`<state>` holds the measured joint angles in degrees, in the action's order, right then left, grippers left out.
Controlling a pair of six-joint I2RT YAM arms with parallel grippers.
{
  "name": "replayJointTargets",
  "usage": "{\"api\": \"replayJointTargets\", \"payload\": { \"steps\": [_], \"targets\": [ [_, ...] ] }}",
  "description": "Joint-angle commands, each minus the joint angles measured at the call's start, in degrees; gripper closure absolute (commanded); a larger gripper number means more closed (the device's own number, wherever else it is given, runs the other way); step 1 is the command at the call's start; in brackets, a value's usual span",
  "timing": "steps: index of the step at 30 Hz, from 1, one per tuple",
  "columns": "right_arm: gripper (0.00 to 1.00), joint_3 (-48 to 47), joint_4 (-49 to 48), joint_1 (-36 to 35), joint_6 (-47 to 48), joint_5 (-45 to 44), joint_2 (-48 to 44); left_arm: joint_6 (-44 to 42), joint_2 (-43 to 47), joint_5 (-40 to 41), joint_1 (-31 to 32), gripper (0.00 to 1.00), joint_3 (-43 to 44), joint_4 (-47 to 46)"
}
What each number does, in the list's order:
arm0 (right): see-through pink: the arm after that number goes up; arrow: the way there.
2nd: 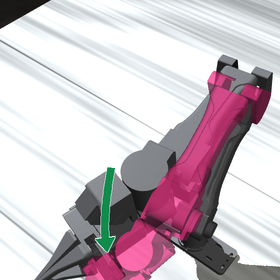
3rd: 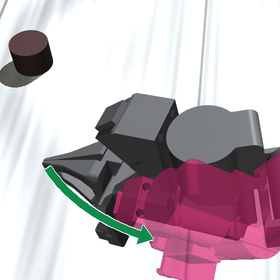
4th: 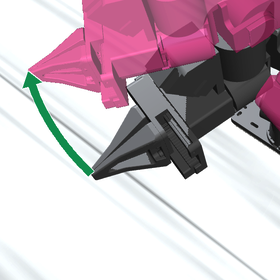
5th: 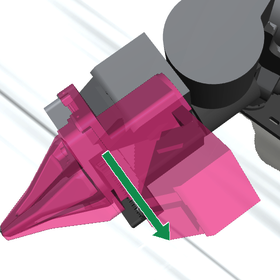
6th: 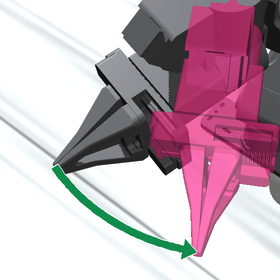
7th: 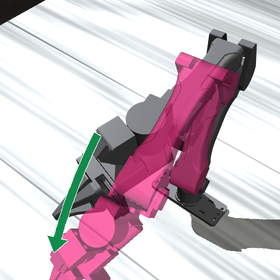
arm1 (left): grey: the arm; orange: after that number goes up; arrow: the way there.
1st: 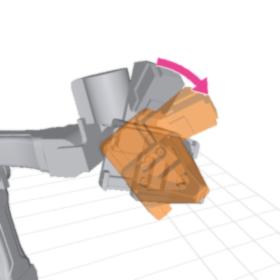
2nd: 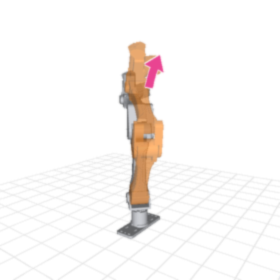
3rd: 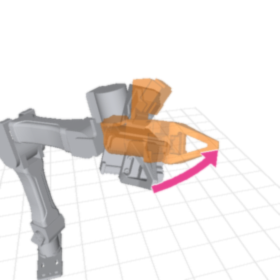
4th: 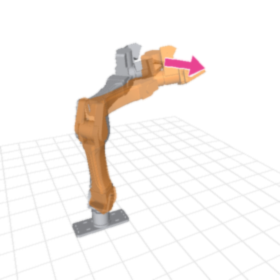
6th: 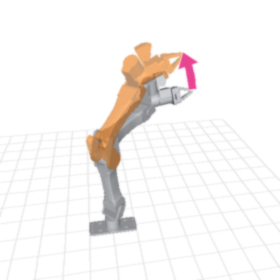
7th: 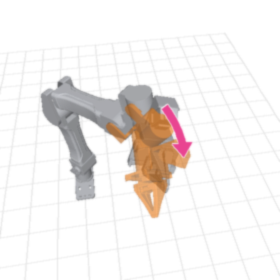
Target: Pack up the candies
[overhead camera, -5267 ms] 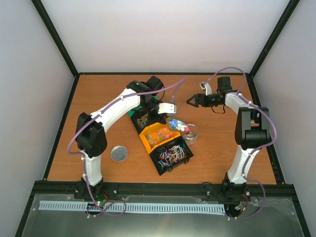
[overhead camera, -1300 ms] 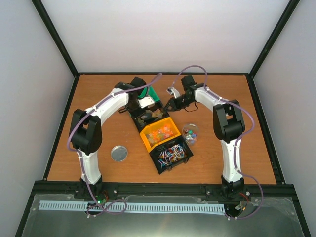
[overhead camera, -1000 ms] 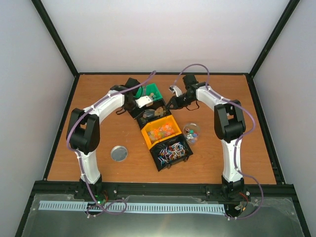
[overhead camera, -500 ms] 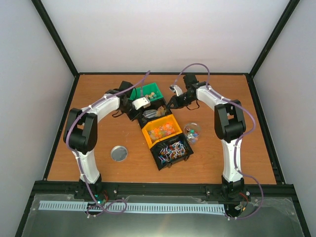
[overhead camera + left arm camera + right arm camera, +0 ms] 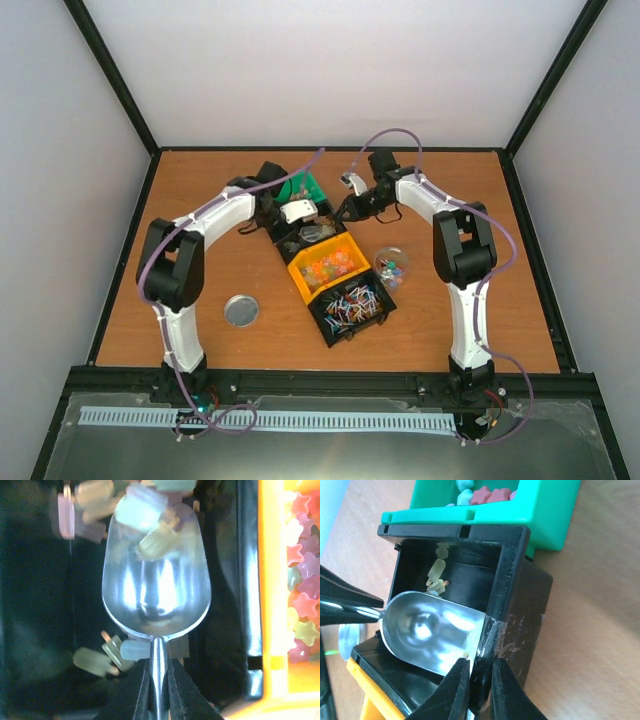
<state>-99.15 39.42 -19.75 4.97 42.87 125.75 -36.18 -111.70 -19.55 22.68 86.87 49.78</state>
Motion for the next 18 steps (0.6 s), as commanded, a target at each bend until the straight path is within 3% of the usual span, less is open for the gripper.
{"api": "replayJointTargets", "payload": {
  "steps": [1, 6, 12, 18],
  "targets": [
    [0.97, 1.86, 3.16, -3.43, 4.99, 0.33, 3.03, -3.80, 3.44, -2.12, 0.69, 0.99, -4.71, -6.89],
    [0.97, 2.32, 2.68, -3.44, 4.29, 0.07, 2.92, 3.24, -5.31, -1.32, -2.59, 0.99, 4.04, -3.79],
    [0.97, 2.07, 2.85, -3.43, 4.14, -0.40, 3.07, 9.09, -2.63, -8.41, -2.80, 0.99, -5.59, -17.10],
    [0.97, 2.80, 2.77, -3.45, 4.17, -0.72, 2.66, 9.57, -0.10, -12.96, -4.76, 0.99, -8.10, -20.36]
  ]
}}
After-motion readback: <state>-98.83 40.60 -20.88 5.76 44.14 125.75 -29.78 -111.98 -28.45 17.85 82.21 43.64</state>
